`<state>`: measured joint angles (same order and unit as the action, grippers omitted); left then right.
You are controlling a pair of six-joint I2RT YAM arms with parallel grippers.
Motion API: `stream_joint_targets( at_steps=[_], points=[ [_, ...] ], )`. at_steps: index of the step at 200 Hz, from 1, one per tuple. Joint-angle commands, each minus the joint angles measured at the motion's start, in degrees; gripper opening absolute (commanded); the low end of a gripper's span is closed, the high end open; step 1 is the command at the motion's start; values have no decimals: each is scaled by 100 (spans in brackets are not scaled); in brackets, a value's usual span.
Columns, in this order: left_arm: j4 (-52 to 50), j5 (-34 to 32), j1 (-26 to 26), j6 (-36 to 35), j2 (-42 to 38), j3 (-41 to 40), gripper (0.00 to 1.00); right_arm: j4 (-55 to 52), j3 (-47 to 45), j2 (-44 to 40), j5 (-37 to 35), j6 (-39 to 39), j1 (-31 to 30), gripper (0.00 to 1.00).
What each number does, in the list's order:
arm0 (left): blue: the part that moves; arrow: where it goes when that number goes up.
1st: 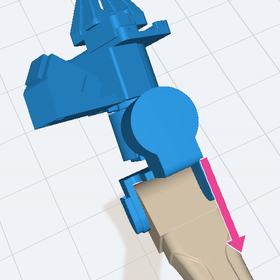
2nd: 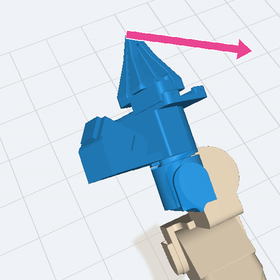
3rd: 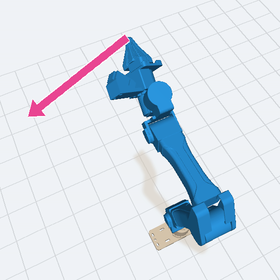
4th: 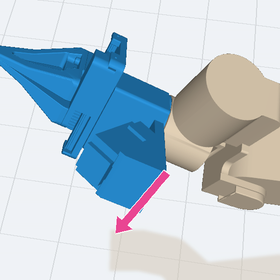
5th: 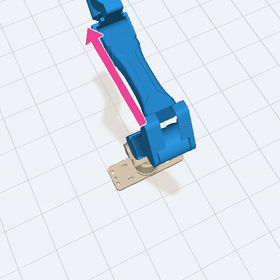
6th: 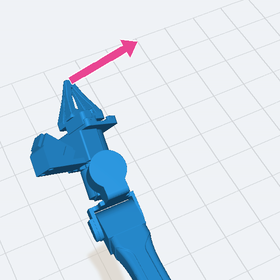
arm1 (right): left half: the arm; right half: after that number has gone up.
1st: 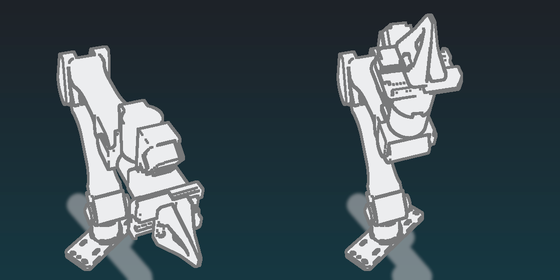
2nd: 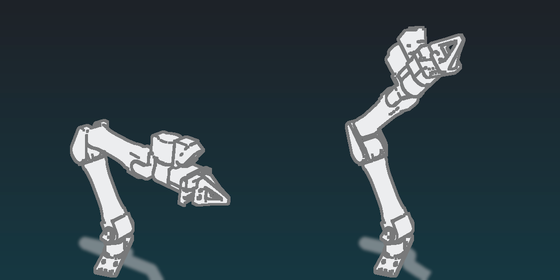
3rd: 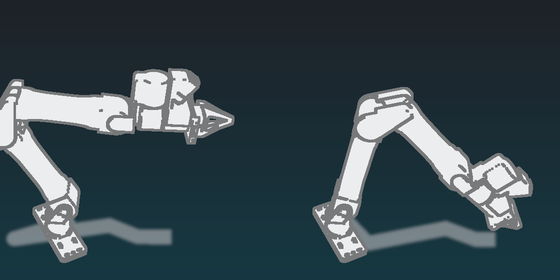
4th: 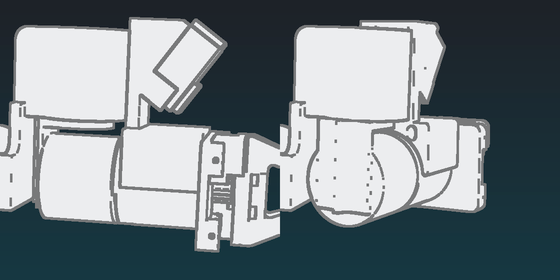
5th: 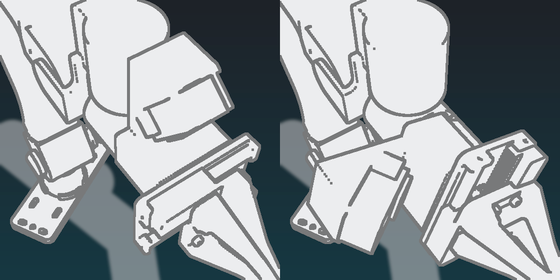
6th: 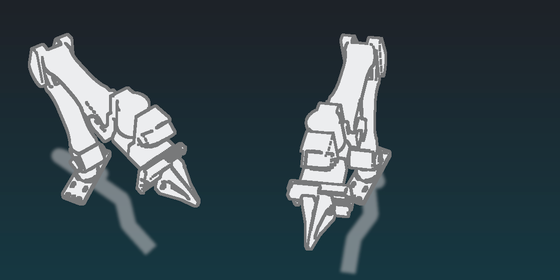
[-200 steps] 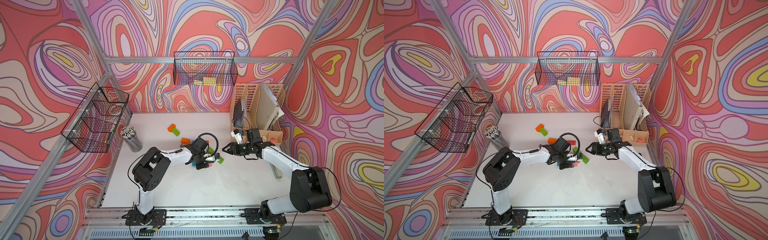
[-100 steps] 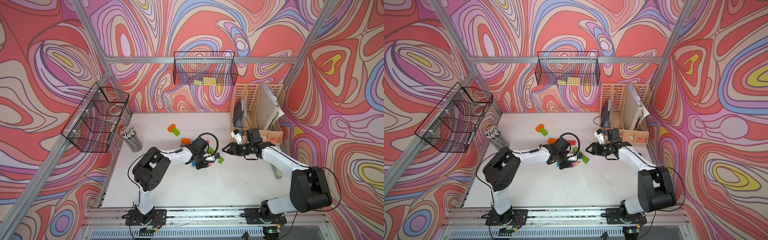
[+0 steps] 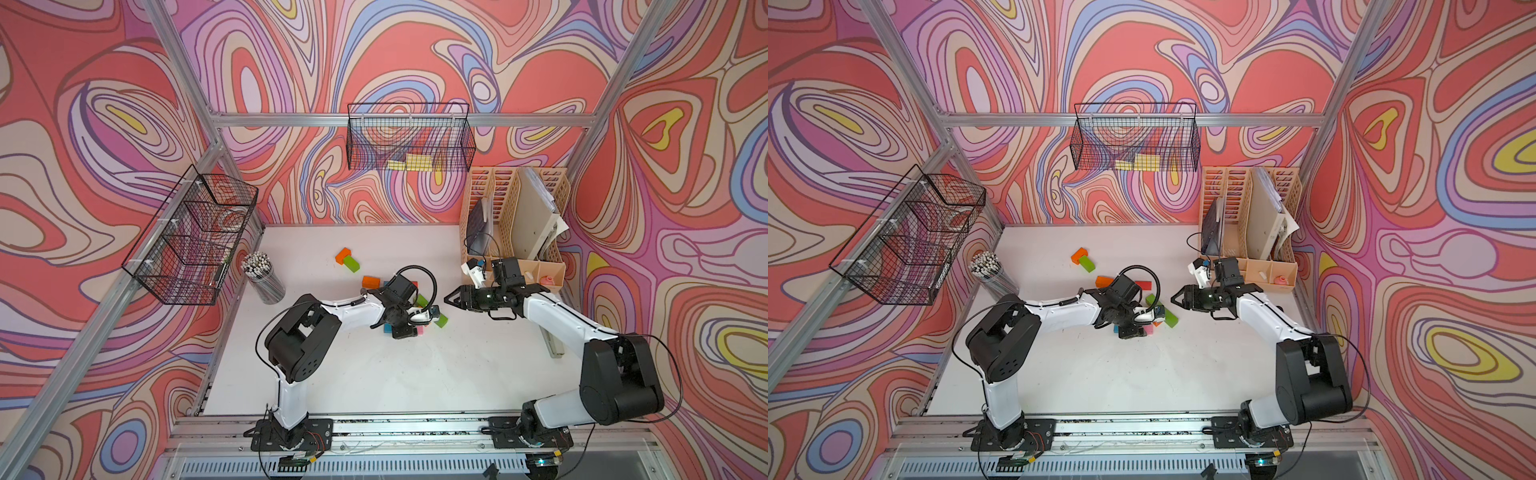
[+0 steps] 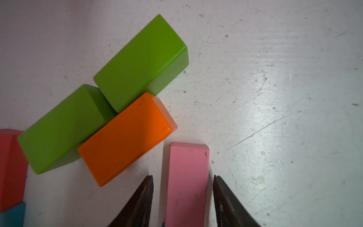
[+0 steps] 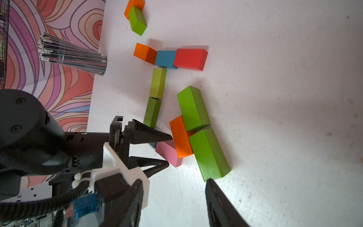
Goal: Assemble the letter c with building blocks
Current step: Assemble the building block at the center of the board.
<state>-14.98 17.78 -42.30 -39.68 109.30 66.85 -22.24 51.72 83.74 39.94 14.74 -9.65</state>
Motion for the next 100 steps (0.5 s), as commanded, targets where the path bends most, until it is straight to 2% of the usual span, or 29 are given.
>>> stream_joint_targets(
  at_steps=[1, 42, 71, 100],
  points=[
    [224, 144, 29, 86, -98, -40, 54, 97, -57, -14, 58, 37, 42, 54],
    [425, 572, 30, 732, -442, -153, 54, 93, -57, -43, 83, 15, 42, 54],
    [811, 820, 29, 1651, -876, -485, 54, 88, -57, -87, 93, -16, 42, 51],
    [903, 738, 29, 2707, -1176, -742, 46, 87, -65, -95, 77, -15, 42, 50]
  ],
)
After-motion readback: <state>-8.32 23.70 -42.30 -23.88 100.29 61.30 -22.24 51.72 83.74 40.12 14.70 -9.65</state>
